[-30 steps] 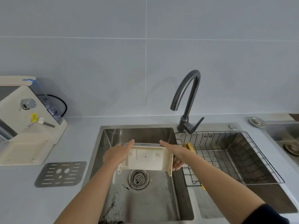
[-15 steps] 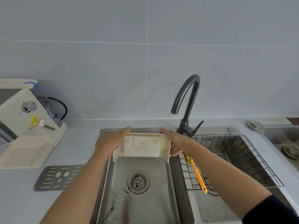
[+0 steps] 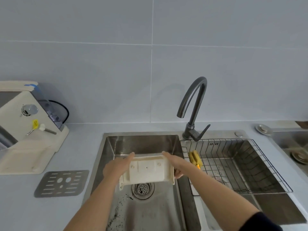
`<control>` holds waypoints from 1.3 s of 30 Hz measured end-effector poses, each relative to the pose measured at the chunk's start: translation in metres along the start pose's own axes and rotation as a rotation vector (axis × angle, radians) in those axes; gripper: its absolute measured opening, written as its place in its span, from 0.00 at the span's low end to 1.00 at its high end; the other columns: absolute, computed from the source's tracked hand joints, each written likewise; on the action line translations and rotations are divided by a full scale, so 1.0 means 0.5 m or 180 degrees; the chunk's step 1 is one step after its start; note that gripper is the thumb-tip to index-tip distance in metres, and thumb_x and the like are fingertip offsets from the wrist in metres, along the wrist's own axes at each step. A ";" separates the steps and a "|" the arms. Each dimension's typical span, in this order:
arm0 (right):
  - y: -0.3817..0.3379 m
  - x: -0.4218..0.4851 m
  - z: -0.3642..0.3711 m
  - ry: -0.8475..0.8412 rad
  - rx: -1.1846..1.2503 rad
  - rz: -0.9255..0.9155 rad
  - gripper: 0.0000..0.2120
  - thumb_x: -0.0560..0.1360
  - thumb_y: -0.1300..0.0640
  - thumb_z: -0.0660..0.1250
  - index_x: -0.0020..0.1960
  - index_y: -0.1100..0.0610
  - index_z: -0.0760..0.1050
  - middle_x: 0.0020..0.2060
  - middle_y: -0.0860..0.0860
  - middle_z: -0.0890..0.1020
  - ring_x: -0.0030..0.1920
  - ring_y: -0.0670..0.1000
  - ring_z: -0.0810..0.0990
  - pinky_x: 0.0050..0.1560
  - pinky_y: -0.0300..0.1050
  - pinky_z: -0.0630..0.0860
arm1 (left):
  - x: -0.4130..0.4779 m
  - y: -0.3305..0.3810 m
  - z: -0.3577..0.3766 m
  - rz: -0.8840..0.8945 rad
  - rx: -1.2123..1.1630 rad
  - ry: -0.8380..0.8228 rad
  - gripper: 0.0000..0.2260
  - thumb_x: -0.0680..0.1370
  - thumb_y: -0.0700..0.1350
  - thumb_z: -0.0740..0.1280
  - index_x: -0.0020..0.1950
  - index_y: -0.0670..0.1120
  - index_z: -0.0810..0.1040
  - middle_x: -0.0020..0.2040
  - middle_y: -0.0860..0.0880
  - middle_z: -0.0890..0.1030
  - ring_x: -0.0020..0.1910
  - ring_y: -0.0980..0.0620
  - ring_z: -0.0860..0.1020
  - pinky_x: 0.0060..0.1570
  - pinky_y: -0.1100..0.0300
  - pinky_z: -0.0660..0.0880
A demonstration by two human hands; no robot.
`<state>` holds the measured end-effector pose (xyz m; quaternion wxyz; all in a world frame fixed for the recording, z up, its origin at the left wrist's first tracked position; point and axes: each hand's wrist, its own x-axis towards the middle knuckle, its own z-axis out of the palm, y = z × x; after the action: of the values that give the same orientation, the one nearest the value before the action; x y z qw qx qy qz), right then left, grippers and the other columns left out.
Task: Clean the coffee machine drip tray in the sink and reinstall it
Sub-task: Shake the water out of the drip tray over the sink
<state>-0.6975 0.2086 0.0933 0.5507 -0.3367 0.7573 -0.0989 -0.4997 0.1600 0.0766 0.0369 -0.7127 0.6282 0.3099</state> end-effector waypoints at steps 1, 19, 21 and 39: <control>-0.011 -0.002 -0.009 0.0082 0.0001 -0.0112 0.35 0.76 0.35 0.46 0.74 0.58 0.56 0.72 0.62 0.62 0.66 0.64 0.70 0.63 0.54 0.72 | -0.007 0.010 -0.016 0.0051 0.0025 0.0073 0.43 0.68 0.74 0.42 0.62 0.44 0.75 0.60 0.40 0.79 0.55 0.42 0.79 0.57 0.53 0.76; -0.027 0.012 -0.024 0.0908 -0.0076 -0.0485 0.34 0.74 0.32 0.47 0.56 0.60 0.71 0.48 0.58 0.78 0.52 0.59 0.78 0.60 0.56 0.75 | -0.008 0.052 -0.073 0.0130 0.0221 0.0282 0.40 0.72 0.71 0.42 0.64 0.43 0.73 0.65 0.41 0.75 0.57 0.41 0.77 0.58 0.50 0.74; -0.047 0.008 -0.042 0.1071 0.0129 -0.0749 0.33 0.74 0.33 0.47 0.58 0.61 0.72 0.48 0.56 0.77 0.54 0.59 0.77 0.61 0.56 0.73 | -0.006 0.060 -0.105 0.0139 0.0137 0.0668 0.40 0.73 0.70 0.42 0.62 0.40 0.74 0.60 0.41 0.78 0.53 0.42 0.78 0.51 0.53 0.73; -0.027 0.079 -0.035 0.0728 0.0149 -0.0584 0.29 0.75 0.34 0.50 0.52 0.60 0.70 0.38 0.54 0.74 0.38 0.53 0.73 0.38 0.44 0.70 | 0.017 0.050 -0.066 -0.0052 -0.0306 -0.0046 0.37 0.75 0.67 0.42 0.66 0.42 0.70 0.68 0.40 0.72 0.62 0.41 0.74 0.62 0.48 0.72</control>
<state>-0.7145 0.1700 0.0766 0.4572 -0.3781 0.7787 -0.2042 -0.5095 0.1327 0.1072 0.0098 -0.7165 0.6064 0.3446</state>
